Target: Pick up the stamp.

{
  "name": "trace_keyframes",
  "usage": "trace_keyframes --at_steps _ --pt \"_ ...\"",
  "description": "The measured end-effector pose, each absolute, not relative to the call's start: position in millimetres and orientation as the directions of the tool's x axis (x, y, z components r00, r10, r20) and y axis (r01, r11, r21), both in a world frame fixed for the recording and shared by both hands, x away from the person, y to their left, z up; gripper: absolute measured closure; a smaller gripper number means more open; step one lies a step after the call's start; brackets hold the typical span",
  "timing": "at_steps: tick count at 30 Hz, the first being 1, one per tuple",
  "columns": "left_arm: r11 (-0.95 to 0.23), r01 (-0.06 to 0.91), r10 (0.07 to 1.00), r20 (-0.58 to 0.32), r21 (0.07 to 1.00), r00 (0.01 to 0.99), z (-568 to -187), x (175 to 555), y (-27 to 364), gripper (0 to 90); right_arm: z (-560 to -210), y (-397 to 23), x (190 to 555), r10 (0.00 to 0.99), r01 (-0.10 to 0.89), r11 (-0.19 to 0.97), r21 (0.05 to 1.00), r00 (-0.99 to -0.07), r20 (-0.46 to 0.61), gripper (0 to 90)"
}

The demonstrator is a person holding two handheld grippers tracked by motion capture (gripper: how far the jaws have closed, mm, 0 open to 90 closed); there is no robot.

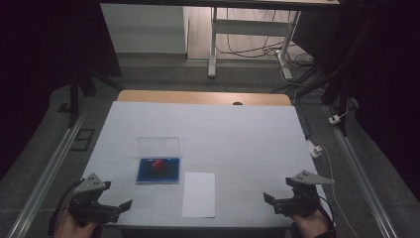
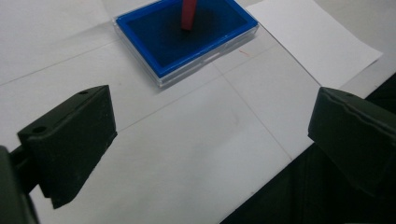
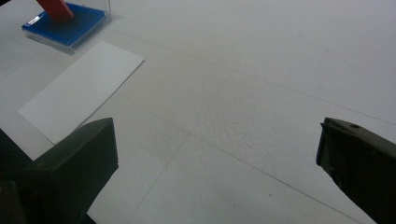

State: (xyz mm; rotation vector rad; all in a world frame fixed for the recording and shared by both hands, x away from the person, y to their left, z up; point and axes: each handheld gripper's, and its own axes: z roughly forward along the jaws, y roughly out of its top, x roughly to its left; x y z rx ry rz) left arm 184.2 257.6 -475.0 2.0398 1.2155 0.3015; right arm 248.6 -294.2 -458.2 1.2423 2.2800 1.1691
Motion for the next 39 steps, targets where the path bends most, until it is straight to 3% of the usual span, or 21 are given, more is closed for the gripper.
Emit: trace_keyframes --at_steps 17,30,39 --pt "-0.291 0.657 0.839 -0.145 0.695 0.524 -475.2 188.6 256.0 0.6 -458.5 -295.6 248.4 0.807 0.578 0.299 0.759 -0.578 0.122 0.0" --pt "-0.275 0.668 0.814 -0.203 0.692 0.545 -475.5 189.7 260.6 2.6 -459.5 -296.8 253.3 0.795 0.593 0.291 0.751 -0.586 0.154 0.0" --pt "-0.311 0.614 0.795 -0.155 0.725 0.586 -472.9 193.0 255.1 0.4 -460.4 -296.2 255.2 0.792 0.605 0.299 0.738 -0.588 0.162 0.0"
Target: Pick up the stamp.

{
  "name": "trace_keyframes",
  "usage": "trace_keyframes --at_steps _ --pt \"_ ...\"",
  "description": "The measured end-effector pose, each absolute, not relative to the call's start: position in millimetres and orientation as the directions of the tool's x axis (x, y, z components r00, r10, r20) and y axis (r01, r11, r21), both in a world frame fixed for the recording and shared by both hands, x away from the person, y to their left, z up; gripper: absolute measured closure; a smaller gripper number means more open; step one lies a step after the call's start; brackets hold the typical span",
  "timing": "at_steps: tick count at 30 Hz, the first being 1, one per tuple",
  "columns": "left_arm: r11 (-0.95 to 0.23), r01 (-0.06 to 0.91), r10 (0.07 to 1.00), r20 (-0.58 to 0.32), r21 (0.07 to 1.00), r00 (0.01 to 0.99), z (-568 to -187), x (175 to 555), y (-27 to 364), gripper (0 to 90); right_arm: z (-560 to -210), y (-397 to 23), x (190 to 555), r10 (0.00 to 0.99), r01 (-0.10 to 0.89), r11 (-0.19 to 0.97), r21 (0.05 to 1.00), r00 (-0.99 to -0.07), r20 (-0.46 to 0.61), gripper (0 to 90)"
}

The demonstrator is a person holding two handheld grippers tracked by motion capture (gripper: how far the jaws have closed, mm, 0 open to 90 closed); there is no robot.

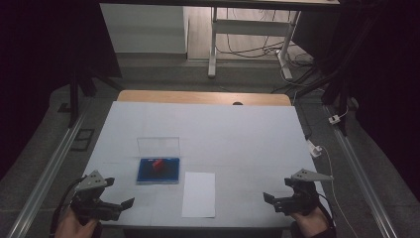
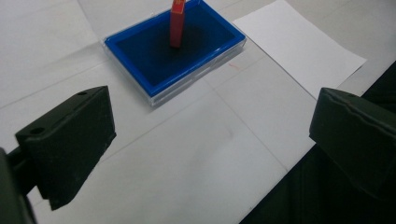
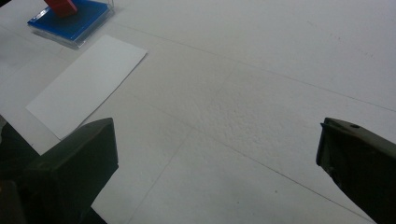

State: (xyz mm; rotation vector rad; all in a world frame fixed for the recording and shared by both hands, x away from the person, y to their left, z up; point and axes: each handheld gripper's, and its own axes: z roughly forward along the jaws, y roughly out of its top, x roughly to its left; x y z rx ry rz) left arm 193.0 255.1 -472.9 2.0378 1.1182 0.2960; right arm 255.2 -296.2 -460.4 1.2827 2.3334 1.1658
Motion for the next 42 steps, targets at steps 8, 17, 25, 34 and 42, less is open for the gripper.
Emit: trace_keyframes --at_steps 8,17,25,34,42 --pt "-0.34 0.579 0.786 -0.114 0.741 0.607 -469.4 200.0 245.9 0.0 -460.8 -295.7 255.1 0.787 0.605 0.301 0.737 -0.594 0.166 0.0" --pt "-0.305 0.599 0.775 -0.173 0.74 0.608 -465.9 212.7 238.0 0.2 -461.2 -295.8 256.1 0.785 0.613 0.303 0.73 -0.594 0.173 0.0" --pt "-0.306 0.589 0.76 -0.181 0.748 0.624 -464.3 225.8 231.5 0.3 -461.4 -295.0 256.5 0.781 0.616 0.313 0.723 -0.6 0.172 0.0" --pt "-0.347 0.575 0.747 -0.152 0.741 0.647 -463.2 244.2 219.2 0.1 -461.7 -294.3 256.6 0.78 0.614 0.315 0.723 -0.602 0.171 0.0" --pt "-0.358 0.566 0.739 -0.145 0.742 0.658 -462.3 257.1 216.2 0.1 -461.6 -294.1 256.6 0.78 0.616 0.317 0.721 -0.602 0.171 0.0"
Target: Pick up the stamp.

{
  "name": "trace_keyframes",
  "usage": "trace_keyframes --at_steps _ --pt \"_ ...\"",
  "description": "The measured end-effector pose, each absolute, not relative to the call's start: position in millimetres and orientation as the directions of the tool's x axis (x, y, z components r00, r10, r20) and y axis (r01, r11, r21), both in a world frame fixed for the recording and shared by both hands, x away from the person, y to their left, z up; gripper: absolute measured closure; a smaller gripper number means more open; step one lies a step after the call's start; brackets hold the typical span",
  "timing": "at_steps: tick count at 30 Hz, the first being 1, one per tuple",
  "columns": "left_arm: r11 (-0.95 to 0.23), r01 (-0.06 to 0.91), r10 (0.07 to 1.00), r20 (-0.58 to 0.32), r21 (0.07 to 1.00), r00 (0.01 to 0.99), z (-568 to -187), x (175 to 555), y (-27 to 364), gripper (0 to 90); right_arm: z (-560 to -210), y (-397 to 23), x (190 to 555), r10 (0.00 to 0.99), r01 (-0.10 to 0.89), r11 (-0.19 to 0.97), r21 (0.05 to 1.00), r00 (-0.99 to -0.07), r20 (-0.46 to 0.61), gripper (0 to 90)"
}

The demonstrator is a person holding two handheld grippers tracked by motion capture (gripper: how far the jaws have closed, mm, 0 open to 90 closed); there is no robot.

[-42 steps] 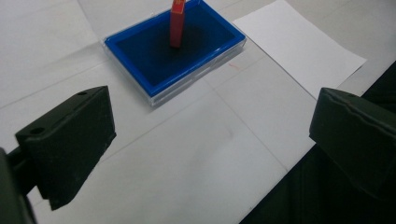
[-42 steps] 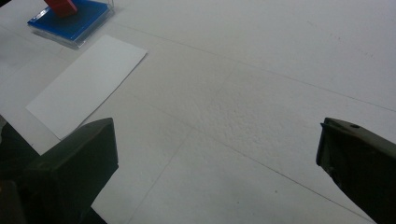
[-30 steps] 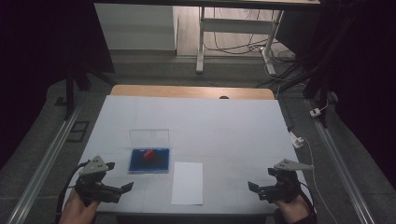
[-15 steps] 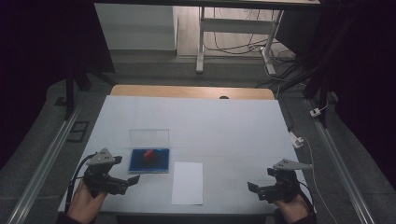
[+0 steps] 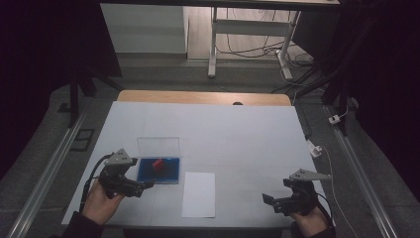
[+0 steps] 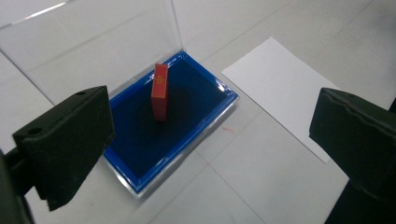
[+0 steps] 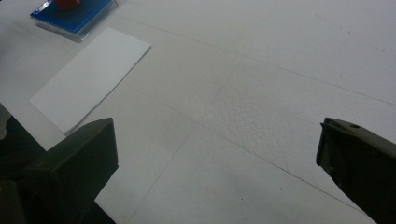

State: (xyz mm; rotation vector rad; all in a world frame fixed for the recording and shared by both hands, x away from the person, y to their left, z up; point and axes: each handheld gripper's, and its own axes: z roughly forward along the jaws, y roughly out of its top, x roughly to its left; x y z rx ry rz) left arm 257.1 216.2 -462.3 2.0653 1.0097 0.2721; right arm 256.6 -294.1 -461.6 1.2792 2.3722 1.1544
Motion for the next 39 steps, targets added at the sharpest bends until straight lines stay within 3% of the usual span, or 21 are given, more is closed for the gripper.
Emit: trace_keyframes --at_steps 34,39 --pt "-0.484 0.588 0.708 -0.105 0.648 0.698 -497.2 319.3 192.0 0.1 -462.9 -291.8 258.3 0.772 0.621 0.341 0.706 -0.613 0.167 0.0" --pt "-0.505 0.596 0.737 -0.048 0.624 0.675 -499.6 319.5 191.9 12.4 -463.1 -291.5 258.3 0.773 0.622 0.344 0.703 -0.613 0.164 0.0"
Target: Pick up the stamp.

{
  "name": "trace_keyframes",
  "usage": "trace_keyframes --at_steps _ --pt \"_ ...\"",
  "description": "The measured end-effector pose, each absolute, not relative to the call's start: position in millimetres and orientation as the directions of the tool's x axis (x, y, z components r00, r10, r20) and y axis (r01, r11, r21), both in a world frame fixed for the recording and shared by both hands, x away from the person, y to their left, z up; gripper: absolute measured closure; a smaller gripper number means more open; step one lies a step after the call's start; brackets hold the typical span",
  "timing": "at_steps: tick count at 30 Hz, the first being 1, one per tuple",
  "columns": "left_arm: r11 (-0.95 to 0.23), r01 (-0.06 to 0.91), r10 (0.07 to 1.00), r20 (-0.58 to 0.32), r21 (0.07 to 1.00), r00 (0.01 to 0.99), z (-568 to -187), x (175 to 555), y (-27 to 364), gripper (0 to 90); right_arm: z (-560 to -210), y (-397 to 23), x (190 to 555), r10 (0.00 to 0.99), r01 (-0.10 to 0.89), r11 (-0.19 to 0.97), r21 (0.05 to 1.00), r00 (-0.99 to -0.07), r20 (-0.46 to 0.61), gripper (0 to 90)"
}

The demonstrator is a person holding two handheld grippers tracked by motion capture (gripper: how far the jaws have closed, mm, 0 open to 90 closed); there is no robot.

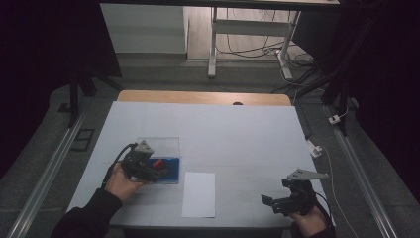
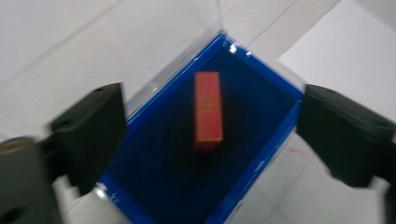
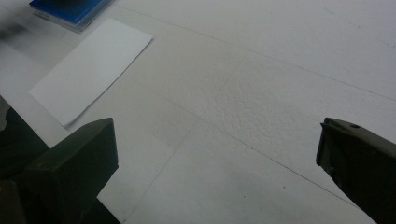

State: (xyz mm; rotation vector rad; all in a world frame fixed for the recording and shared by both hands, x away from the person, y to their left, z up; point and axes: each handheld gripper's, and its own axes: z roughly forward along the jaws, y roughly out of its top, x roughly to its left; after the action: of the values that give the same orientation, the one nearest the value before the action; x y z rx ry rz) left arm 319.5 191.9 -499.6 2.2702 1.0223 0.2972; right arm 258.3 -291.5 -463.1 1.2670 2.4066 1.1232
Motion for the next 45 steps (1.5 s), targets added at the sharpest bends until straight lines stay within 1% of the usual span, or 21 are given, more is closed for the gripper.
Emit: trace_keyframes --at_steps 1,2,3,4,5,6,7,11,13,15,16,17,18,25,36,40,45 --pt "-0.514 0.592 0.735 -0.036 0.621 0.677 -499.8 319.5 192.4 24.2 -463.1 -291.5 258.4 0.773 0.622 0.346 0.703 -0.614 0.163 0.0" --pt "-0.522 0.587 0.732 -0.028 0.618 0.681 -499.6 319.3 192.9 24.2 -463.1 -291.5 258.4 0.773 0.622 0.346 0.703 -0.614 0.163 0.0" --pt "-0.525 0.585 0.728 -0.029 0.618 0.684 -499.5 319.3 193.3 28.3 -463.2 -291.4 258.4 0.772 0.622 0.346 0.702 -0.614 0.164 0.0" --pt "-0.527 0.585 0.726 -0.031 0.617 0.687 -499.4 319.3 193.4 37.9 -463.2 -290.9 258.3 0.773 0.624 0.346 0.701 -0.613 0.165 0.0" --pt "-0.529 0.585 0.725 -0.03 0.614 0.688 -499.5 319.5 193.3 37.9 -463.2 -290.9 258.3 0.773 0.624 0.346 0.701 -0.613 0.165 0.0" --pt "-0.53 0.588 0.728 -0.028 0.611 0.685 -499.7 319.6 192.8 43.8 -463.2 -290.8 258.3 0.772 0.625 0.347 0.699 -0.613 0.166 0.0" --pt "-0.533 0.59 0.728 -0.027 0.607 0.686 -499.8 320.0 192.3 43.8 -463.2 -290.8 258.3 0.772 0.625 0.347 0.699 -0.613 0.166 0.0" --pt "-0.545 0.589 0.725 -0.017 0.596 0.689 -499.8 320.8 190.7 57.4 -463.2 -291.1 258.3 0.772 0.625 0.348 0.699 -0.614 0.165 0.0" --pt "-0.551 0.594 0.724 -0.018 0.586 0.69 -500.2 321.4 190.2 61.3 -463.3 -291.3 258.3 0.772 0.625 0.347 0.699 -0.614 0.165 0.0" --pt "-0.555 0.596 0.721 -0.022 0.58 0.692 -501.0 322.0 189.7 67.2 -463.4 -291.2 258.6 0.771 0.626 0.347 0.698 -0.614 0.168 0.0" --pt "-0.557 0.599 0.721 -0.023 0.576 0.692 -501.2 322.1 189.4 74.4 -463.6 -291.0 258.6 0.771 0.626 0.347 0.698 -0.614 0.168 0.0" --pt "-0.56 0.597 0.719 -0.022 0.575 0.695 -501.1 322.2 189.2 74.4 -463.6 -291.0 258.6 0.771 0.626 0.347 0.698 -0.614 0.168 0.0" --pt "-0.566 0.592 0.716 -0.014 0.574 0.698 -500.8 322.2 189.0 78.3 -463.6 -290.9 258.6 0.771 0.626 0.347 0.698 -0.614 0.167 0.0" --pt "-0.555 0.587 0.707 -0.037 0.59 0.706 -495.2 320.4 189.6 79.8 -463.6 -291.0 258.5 0.77 0.625 0.349 0.698 -0.616 0.166 0.0" --pt "-0.543 0.578 0.72 -0.016 0.61 0.694 -477.2 307.8 187.5 79.8 -463.2 -290.9 258.3 0.771 0.625 0.348 0.698 -0.615 0.166 0.0" --pt "-0.519 0.575 0.737 -0.009 0.632 0.676 -470.1 301.7 188.5 79.8 -463.3 -291.2 258.3 0.769 0.624 0.349 0.7 -0.617 0.167 0.0" --pt "-0.479 0.565 0.738 -0.041 0.672 0.674 -463.8 295.3 194.3 79.8 -463.2 -291.3 258.2 0.768 0.623 0.349 0.7 -0.618 0.166 0.0"
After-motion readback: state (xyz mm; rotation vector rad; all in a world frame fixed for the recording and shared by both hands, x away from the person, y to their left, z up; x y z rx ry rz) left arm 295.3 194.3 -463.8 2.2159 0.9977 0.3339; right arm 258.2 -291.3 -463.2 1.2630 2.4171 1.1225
